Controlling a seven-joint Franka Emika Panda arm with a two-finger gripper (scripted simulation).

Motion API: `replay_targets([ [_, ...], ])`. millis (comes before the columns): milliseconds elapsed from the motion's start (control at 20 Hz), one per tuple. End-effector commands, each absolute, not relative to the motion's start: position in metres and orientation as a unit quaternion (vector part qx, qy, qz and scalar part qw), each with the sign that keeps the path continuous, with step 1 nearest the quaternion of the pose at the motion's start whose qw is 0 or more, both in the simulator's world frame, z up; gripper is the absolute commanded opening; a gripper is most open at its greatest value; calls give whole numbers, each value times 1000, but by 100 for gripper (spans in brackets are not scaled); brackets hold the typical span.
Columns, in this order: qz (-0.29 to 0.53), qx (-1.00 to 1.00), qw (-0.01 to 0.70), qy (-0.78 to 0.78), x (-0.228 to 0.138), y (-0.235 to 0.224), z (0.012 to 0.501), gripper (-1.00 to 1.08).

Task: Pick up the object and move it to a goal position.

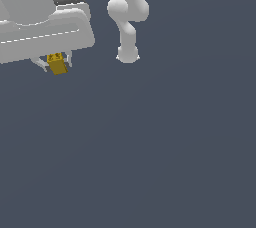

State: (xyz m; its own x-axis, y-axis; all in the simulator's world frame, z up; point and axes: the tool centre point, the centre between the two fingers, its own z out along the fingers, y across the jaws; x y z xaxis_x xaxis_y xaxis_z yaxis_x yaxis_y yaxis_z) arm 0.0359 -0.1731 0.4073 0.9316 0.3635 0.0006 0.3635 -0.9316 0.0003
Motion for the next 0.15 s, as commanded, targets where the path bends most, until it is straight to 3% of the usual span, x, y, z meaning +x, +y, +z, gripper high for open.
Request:
replay_targets([
  [0, 0, 983, 0, 185, 36, -174, 410, -100],
  [100, 0, 983, 0, 185, 36, -174, 410, -100],
])
